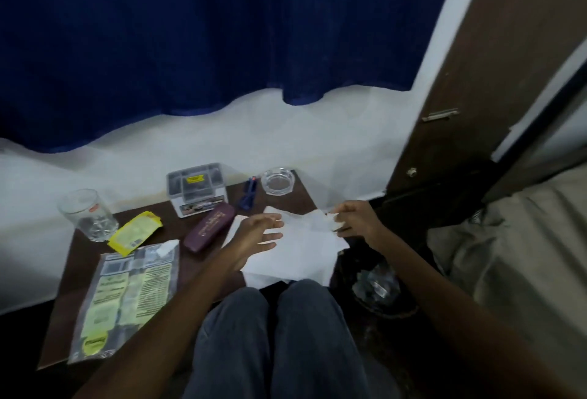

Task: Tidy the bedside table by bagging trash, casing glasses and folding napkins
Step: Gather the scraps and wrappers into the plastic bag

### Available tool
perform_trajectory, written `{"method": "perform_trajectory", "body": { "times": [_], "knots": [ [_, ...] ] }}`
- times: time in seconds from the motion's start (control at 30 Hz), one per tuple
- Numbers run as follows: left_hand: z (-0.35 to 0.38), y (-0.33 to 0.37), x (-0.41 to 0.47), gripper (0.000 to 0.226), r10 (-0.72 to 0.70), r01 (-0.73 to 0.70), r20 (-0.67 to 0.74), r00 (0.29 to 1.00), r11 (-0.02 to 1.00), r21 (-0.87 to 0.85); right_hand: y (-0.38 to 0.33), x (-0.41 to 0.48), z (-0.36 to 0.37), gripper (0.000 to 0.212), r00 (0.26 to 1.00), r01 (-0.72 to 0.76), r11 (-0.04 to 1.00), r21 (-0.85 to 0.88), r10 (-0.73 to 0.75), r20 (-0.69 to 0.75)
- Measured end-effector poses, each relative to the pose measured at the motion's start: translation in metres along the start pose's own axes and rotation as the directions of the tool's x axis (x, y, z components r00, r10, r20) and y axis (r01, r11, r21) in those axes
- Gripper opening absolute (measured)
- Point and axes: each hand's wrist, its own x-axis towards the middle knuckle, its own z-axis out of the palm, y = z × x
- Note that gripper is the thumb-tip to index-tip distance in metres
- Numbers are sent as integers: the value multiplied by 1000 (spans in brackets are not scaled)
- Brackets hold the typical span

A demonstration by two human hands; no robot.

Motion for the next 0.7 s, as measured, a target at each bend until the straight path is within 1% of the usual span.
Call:
{"method": "perform_trajectory", "body": {
  "times": [0.07, 0.1, 0.13, 0.2, 0.27, 0.33, 0.43, 0.5, 0.6, 0.7],
  "knots": [
    [11, -1, 2, 18, 45, -45, -22, 999, 999, -17, 20, 6, -37, 11, 990, -46, 985, -165, 23, -141],
    [16, -1, 3, 19, 62, -63, -35, 997, 998, -29, 31, 8, -54, 11, 984, -69, 966, -249, 24, -179],
    [19, 0, 4, 20, 74, -75, -44, 996, 996, -41, 39, 8, -67, 15, 979, -104, 950, -294, 46, -197],
    [24, 1, 7, 21, 86, -89, -52, 995, 995, -52, 53, 10, -86, 21, 977, -154, 942, -298, 100, -189],
    [26, 2, 9, 20, 88, -90, -48, 995, 995, -43, 60, 9, -94, 23, 981, -144, 939, -311, 94, -171],
    [25, 3, 10, 21, 83, -85, -46, 995, 996, -36, 62, 9, -95, 25, 979, -139, 954, -266, 92, -181],
    [18, 1, 12, 21, 75, -78, -50, 996, 996, -52, 56, 9, -88, 10, 966, -163, 964, -209, 114, -232],
    [10, -2, 13, 22, 62, -66, -70, 996, 996, -65, 49, 11, -78, 7, 975, -161, 965, -205, 123, -185],
    [-6, -9, 13, 23, 31, -39, -122, 992, 997, -66, 39, 12, -58, 11, 989, -143, 967, -212, 130, -72],
    [-30, -16, 10, 21, 13, -23, -177, 984, 998, -55, 29, 15, -34, 13, 995, -98, 979, -176, 96, -24]
  ]
}}
